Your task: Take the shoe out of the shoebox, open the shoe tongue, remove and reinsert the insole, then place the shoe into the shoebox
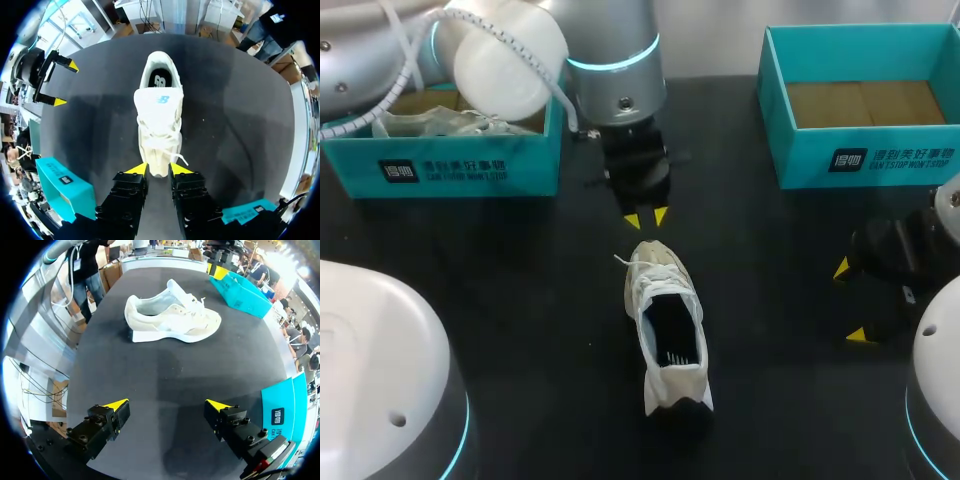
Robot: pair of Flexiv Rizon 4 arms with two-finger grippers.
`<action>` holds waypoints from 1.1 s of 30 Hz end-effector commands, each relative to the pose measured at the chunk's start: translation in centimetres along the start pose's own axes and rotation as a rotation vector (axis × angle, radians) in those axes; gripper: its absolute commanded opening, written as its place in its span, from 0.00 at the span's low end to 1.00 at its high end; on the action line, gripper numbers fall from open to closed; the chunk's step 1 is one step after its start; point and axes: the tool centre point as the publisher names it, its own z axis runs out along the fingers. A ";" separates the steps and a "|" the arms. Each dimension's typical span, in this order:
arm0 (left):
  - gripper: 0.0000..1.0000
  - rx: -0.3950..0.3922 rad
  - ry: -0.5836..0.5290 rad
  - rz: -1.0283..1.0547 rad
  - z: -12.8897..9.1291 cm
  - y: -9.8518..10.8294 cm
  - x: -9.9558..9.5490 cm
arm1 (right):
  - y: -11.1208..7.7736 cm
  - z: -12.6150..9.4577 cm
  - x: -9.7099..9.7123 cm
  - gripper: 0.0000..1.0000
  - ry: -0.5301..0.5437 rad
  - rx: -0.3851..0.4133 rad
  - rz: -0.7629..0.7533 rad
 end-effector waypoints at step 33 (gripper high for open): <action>0.24 0.110 0.077 0.088 6.3 -9.0 0.1 | 0.1 0.0 0.1 1.00 -0.002 0.004 0.000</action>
